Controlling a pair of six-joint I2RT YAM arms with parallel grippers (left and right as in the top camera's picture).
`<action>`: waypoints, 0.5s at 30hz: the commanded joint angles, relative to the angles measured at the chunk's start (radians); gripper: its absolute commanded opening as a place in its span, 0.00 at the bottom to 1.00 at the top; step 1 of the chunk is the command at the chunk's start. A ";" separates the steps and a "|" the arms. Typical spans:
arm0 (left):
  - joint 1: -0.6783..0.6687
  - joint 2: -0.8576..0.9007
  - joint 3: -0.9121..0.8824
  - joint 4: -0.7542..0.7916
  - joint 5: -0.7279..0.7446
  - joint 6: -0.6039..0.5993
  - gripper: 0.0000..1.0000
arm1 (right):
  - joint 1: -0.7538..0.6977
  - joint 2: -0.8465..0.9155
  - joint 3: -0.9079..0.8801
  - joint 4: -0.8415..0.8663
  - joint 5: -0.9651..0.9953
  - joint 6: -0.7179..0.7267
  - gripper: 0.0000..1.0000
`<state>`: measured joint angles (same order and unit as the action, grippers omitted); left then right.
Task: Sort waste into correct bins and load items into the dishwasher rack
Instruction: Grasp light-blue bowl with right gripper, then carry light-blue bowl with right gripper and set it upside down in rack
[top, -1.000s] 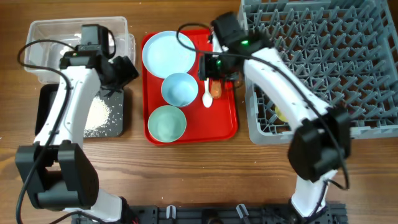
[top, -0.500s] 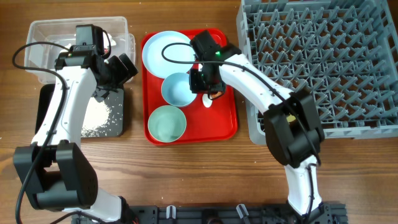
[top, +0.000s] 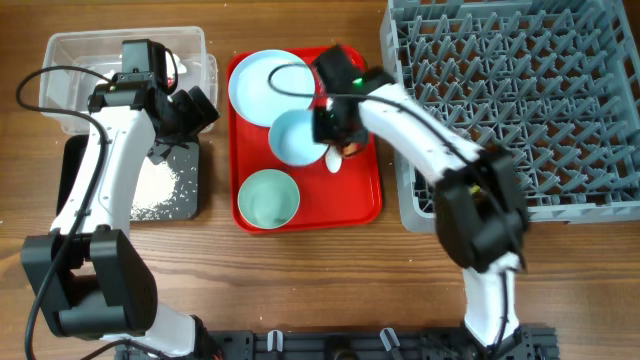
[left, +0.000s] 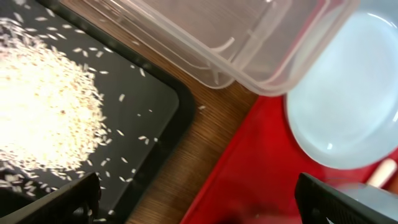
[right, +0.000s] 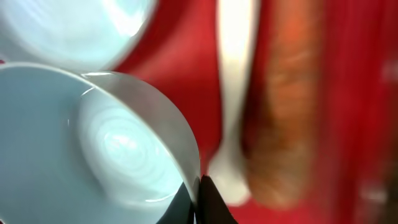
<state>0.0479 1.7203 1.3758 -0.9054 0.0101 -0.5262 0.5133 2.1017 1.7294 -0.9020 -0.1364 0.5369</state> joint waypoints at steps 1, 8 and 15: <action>0.005 -0.015 0.012 -0.001 -0.068 -0.006 1.00 | -0.094 -0.282 0.021 -0.035 0.213 -0.020 0.04; 0.005 -0.015 0.012 -0.001 -0.068 -0.006 1.00 | -0.261 -0.457 0.017 0.065 0.947 -0.261 0.04; 0.005 -0.015 0.012 -0.001 -0.068 -0.006 1.00 | -0.258 -0.249 0.017 0.543 1.175 -1.070 0.04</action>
<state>0.0479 1.7203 1.3758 -0.9054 -0.0406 -0.5262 0.2470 1.7557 1.7454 -0.4492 0.8959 -0.0990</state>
